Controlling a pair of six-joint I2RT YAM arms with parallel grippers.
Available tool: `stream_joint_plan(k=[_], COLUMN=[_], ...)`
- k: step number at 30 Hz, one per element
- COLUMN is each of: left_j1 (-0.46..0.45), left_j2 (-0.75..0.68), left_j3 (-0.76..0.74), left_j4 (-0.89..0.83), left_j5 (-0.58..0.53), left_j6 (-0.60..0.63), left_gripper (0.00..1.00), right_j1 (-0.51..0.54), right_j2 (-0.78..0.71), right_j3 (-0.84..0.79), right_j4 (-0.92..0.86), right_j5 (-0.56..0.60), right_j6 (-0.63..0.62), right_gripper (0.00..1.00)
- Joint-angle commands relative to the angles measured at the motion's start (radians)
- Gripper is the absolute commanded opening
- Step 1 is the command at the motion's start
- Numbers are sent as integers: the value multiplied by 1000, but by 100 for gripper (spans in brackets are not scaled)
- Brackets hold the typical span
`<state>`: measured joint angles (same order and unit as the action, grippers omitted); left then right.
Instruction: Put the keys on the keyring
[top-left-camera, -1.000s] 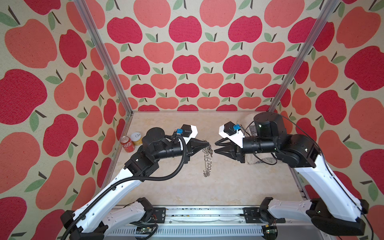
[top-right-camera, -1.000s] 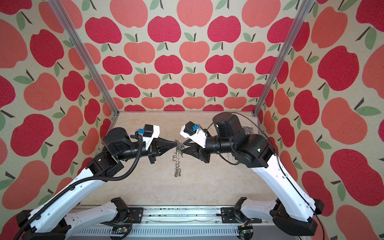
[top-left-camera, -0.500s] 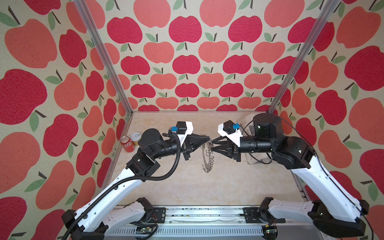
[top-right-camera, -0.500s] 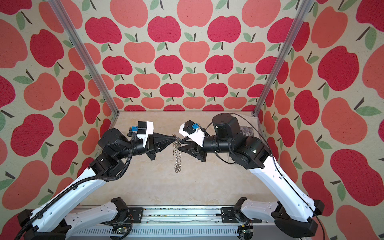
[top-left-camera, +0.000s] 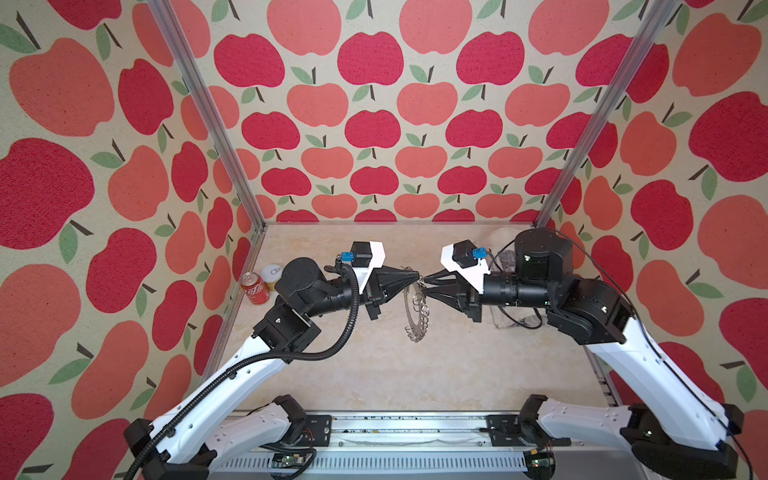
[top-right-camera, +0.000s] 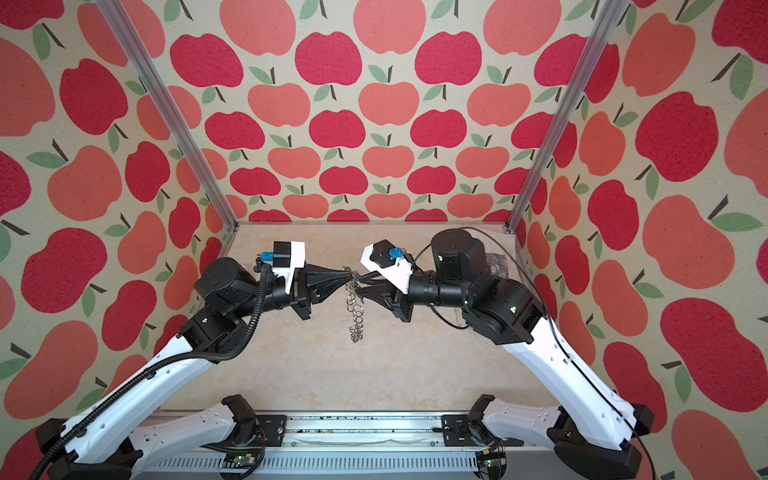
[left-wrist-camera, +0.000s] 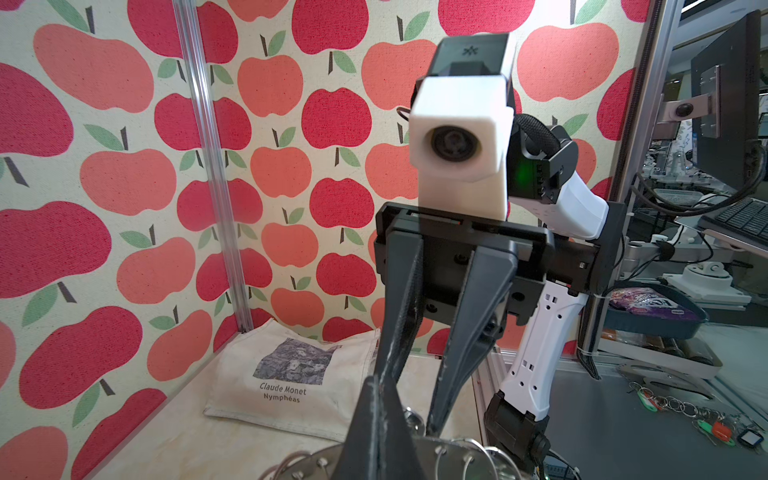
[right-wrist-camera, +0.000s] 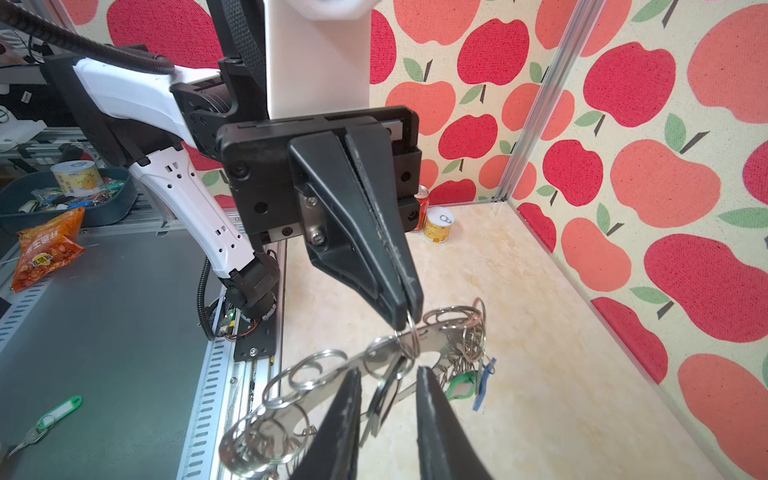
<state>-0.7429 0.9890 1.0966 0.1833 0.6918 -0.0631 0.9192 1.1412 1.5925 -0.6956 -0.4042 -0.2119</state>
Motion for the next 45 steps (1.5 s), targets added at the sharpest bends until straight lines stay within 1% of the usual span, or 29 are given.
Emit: stream_joint_plan(k=[1, 2, 4, 6, 11, 14, 19, 25, 27, 29, 30, 31, 32, 33, 35, 38, 45], left_j1=[5, 5, 5, 7, 8, 10, 18, 23, 25, 28, 32, 37, 44, 52, 65, 85, 107], left_j2=[-10, -9, -10, -12, -15, -19, -24, -21, -21, -25, -30, -34, -36, -38, -38, -35, -19], left_j3=[-1, -1, -4, -7, -14, -22, -39, -66, -70, -75, -81, -88, -96, -104, -122, -147, -162], left_j4=[71, 73, 79, 84, 103, 122, 168, 234, 244, 247, 252, 266, 276, 293, 341, 411, 488], left_j5=[23, 23, 22, 19, 10, 8, 14, 26, 30, 34, 39, 44, 54, 62, 84, 118, 163], left_j6=[-20, -21, -22, -22, -24, -30, -51, -83, -87, -90, -93, -99, -107, -121, -149, -189, -238], left_gripper=[0, 0, 0, 0, 0, 0, 0, 0, 0, 0, 0, 0, 0, 0, 0, 0, 0], right_j1=[10, 10, 15, 17, 20, 24, 38, 74, 76, 76, 76, 76, 75, 74, 70, 46, -38], right_j2=[-1, -1, -2, -8, -18, -30, -40, -31, -31, -36, -41, -47, -53, -61, -79, -105, -89], right_j3=[-11, -14, -22, -36, -57, -93, -155, -205, -208, -200, -192, -180, -172, -161, -147, -135, -71], right_j4=[28, 30, 43, 57, 87, 119, 198, 298, 304, 278, 254, 226, 202, 177, 146, 131, 122], right_j5=[3, -3, -6, -5, -14, -13, -34, -38, -32, -16, -3, 14, 26, 40, 57, 55, -48], right_j6=[-5, -6, 2, 9, 28, 49, 99, 144, 148, 139, 130, 115, 103, 91, 72, 61, 55], right_gripper=[25, 24, 18, 16, 6, 2, 0, 0, 2, 9, 15, 24, 29, 32, 36, 37, 38])
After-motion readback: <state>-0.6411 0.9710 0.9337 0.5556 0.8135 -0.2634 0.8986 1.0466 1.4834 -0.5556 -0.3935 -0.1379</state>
